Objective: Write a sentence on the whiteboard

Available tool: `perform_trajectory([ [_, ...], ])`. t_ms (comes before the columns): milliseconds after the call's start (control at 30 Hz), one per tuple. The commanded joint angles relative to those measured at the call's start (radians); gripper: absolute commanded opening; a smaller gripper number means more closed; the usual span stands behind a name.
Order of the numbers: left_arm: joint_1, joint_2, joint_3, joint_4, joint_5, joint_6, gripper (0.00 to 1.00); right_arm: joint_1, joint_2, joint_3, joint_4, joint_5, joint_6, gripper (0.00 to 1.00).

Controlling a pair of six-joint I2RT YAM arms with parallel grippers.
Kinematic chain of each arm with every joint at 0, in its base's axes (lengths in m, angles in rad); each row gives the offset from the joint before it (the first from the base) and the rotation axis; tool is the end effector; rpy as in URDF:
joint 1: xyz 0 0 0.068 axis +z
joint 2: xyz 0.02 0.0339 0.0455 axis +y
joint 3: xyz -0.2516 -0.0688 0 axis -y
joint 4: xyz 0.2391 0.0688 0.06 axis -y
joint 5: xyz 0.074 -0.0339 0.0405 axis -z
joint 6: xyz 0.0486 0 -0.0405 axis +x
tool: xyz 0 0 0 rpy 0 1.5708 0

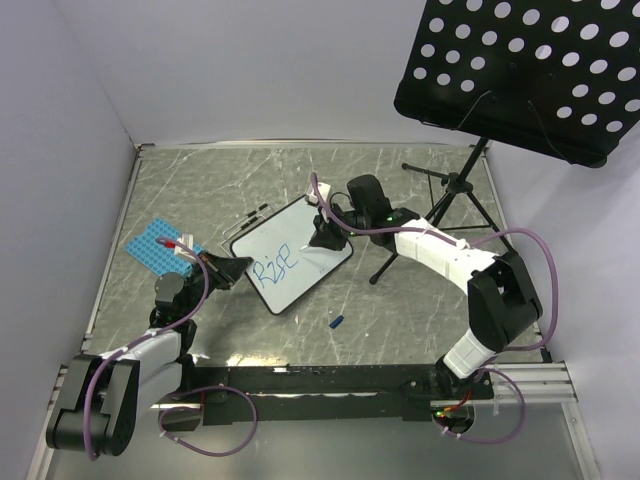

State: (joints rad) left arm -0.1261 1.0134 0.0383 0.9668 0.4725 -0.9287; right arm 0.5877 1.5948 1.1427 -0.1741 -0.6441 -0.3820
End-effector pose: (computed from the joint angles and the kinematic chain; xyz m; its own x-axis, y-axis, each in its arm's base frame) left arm 0.1837 -0.0456 0.1618 -0.4562 -0.6610 -0.5958 0.3309 0.4956 -0.8031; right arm 0.2824 0.2232 0.2484 -0.1364 -0.4490 -0.8830 -0.9689 0.2461 0.0245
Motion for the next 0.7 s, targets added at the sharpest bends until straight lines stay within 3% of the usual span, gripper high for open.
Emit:
perform_trajectory([
  [0,-0.004,-0.018,-0.064,0.070,0.015,0.021,0.01,-0.006,-0.052,0.051,0.031,-0.032,0.002,0.00],
  [667,-0.006,-0.042,-0.044,0.033,0.011,0.022,0.01,-0.012,-0.036,0.071,0.120,-0.023,-0.029,0.00],
])
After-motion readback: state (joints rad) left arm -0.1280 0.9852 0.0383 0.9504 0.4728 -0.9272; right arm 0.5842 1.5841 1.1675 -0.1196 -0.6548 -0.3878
